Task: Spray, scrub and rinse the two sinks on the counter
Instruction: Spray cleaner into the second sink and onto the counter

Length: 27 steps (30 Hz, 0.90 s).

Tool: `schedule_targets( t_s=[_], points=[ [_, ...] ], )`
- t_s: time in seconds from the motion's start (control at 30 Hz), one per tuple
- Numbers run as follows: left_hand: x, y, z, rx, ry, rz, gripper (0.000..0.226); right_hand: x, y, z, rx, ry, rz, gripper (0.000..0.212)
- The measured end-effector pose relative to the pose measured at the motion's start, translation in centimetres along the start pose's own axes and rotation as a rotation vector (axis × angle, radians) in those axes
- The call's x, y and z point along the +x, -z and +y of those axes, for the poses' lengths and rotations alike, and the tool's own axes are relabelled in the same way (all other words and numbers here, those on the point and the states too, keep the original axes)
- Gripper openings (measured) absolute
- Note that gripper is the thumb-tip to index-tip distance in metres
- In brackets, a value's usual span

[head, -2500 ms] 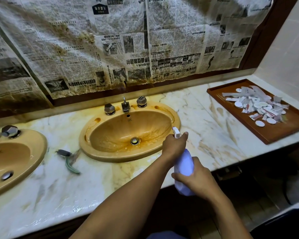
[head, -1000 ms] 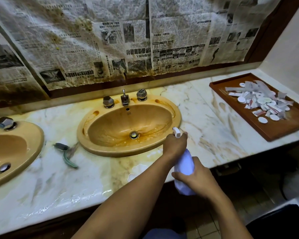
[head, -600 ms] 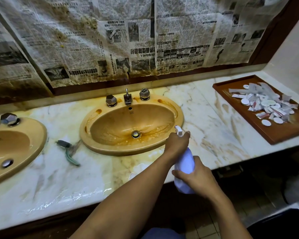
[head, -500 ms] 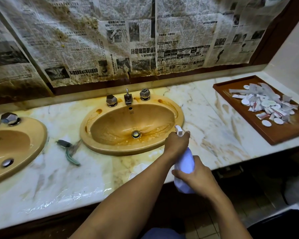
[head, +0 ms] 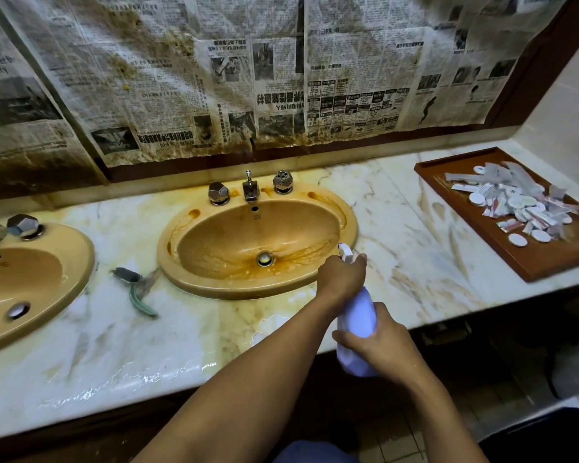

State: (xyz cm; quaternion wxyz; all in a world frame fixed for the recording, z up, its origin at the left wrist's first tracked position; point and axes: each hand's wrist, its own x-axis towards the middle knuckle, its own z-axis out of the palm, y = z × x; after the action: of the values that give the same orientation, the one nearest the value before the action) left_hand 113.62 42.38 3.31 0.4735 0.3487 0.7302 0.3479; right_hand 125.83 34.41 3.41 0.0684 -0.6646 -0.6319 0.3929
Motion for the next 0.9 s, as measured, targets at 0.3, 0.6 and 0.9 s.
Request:
schedule_targets(
  t_s=[0.3, 0.6, 0.9],
  points=[
    [-0.6, 1.9, -1.2, -0.076, 0.024, 0.125, 0.044, 0.6, -0.8, -0.9, 0.015, 0.069, -0.083, 0.07],
    [-0.4, 7.7, -2.2, -0.094, 0.084, 0.427, 0.023, 1.4, -2.3, -5.4, -0.109, 0.252, -0.228, 0.087],
    [-0.9, 10.2, -2.0, -0.216, 0.146, 0.429, 0.035, 2.9, -2.3, -6.9, -0.058, 0.37, -0.307, 0.068]
  ],
)
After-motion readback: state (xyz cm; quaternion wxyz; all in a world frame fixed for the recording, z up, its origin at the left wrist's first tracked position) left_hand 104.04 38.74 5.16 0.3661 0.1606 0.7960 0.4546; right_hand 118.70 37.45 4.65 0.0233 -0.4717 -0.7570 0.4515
